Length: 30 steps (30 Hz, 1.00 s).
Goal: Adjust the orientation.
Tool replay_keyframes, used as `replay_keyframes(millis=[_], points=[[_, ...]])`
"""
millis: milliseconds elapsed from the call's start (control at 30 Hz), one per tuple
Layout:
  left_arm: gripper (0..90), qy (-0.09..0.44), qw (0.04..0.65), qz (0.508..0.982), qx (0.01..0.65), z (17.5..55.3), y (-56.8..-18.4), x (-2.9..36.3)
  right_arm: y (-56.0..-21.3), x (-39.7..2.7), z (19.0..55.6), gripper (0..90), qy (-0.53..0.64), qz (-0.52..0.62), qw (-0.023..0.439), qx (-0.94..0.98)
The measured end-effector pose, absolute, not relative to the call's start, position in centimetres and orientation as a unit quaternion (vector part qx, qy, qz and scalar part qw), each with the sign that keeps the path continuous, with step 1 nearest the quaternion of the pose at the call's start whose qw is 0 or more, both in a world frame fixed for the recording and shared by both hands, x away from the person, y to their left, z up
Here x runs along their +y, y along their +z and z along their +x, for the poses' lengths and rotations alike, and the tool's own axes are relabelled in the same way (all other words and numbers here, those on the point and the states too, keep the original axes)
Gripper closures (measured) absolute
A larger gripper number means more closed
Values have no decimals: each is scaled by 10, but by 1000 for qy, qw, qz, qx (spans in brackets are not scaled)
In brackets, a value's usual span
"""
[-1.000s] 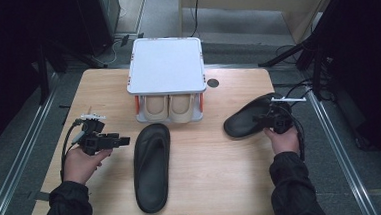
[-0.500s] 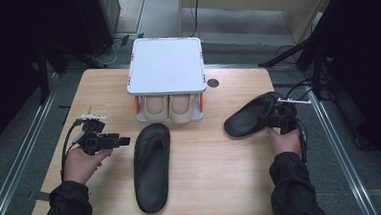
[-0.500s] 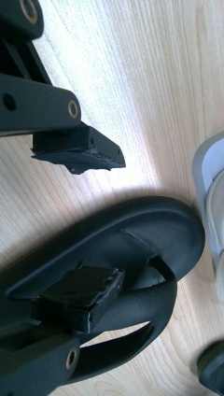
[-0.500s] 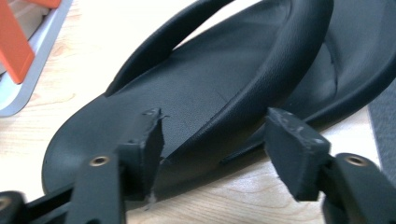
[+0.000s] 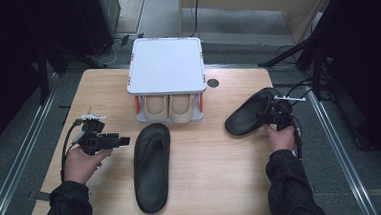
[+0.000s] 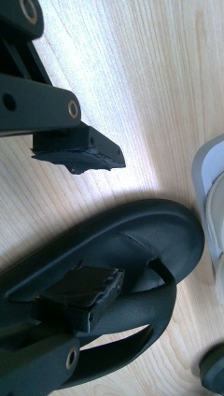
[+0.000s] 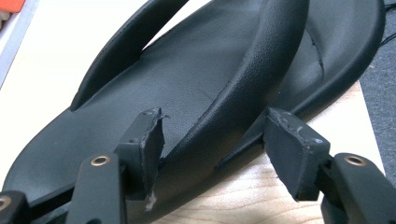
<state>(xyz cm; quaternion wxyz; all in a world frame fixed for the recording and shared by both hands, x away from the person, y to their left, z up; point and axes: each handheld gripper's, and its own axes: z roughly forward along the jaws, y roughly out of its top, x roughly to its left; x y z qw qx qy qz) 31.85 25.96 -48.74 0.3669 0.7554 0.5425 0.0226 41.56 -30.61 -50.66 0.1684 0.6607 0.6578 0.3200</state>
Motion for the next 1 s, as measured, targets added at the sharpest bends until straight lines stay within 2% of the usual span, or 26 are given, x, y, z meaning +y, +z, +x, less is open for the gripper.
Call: replay_keyframes(millis=[467,533,600,700,1000], points=[[406,23,368,753,544,318,-488,260,-506,-309,420,480,316,654,170,667],[407,23,368,754,544,318,-488,261,-506,-311,421,512,319,655,166,665],[407,25,368,755,543,317,-487,261,-505,-313,422,604,325,657,164,660],[407,24,369,754,543,317,-487,261,-504,-314,422,675,332,654,164,660],[409,26,371,753,543,316,-487,261,-504,-318,426,751,339,657,157,655]])
